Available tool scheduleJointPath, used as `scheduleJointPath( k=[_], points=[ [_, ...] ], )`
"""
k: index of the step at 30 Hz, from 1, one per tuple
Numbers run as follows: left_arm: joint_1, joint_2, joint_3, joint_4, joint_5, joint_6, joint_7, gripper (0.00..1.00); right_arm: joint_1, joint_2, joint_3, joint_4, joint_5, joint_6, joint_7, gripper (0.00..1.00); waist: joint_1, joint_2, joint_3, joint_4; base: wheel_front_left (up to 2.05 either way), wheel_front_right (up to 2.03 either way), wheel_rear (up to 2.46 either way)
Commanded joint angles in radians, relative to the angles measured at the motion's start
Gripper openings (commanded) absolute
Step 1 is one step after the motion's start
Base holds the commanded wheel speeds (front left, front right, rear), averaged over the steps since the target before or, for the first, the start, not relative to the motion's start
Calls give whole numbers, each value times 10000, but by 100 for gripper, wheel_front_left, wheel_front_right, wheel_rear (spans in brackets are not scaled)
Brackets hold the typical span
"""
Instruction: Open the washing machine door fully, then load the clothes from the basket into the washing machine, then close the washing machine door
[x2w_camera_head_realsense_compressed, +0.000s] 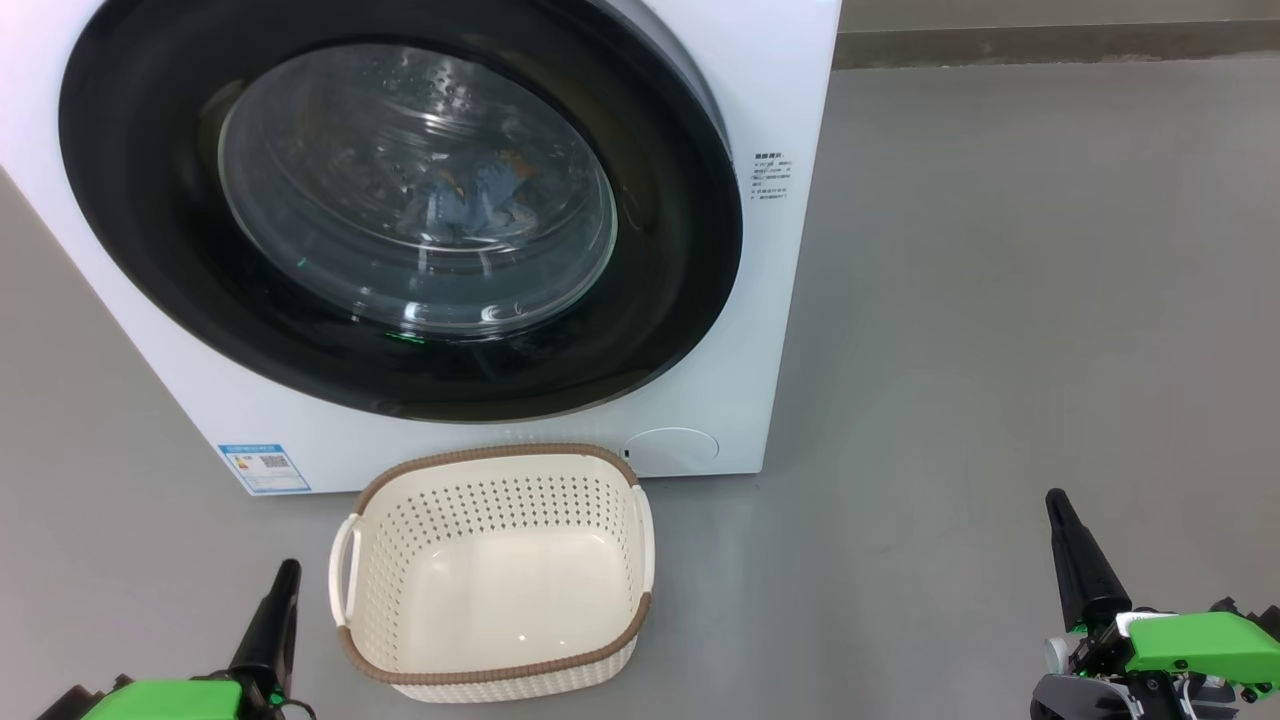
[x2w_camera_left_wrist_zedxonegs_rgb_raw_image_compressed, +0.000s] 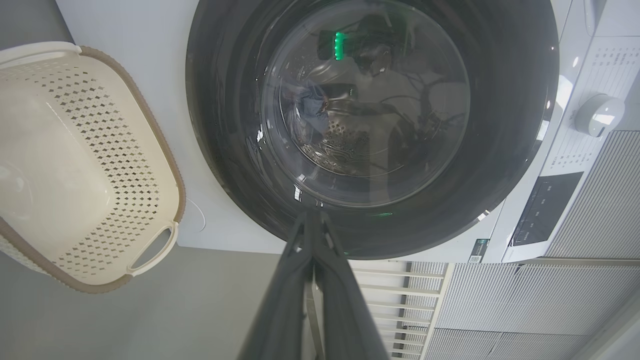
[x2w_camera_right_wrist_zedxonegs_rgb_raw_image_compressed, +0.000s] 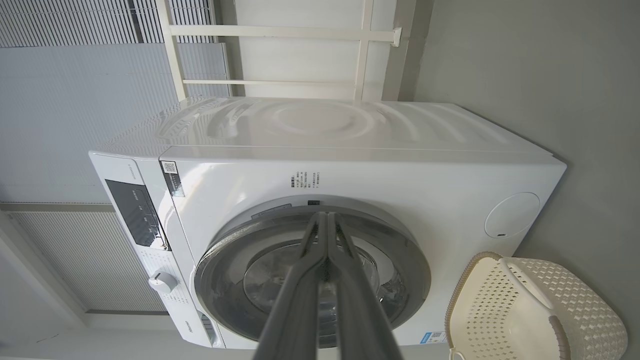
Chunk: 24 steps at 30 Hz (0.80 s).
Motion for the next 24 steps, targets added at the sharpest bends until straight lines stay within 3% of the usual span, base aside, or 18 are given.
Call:
scheduleJointPath(
  k=[1, 24],
  points=[
    [-416, 133, 352, -292, -70, -29, 58, 0, -105, -11, 215, -306, -20, 17, 76, 0, 0, 0, 0, 0, 0, 0, 0],
    [-417, 129, 357, -292, -65, -29, 62, 0, -106, -5, 206, -306, -27, 17, 83, 0, 0, 0, 0, 0, 0, 0, 0]
  ],
)
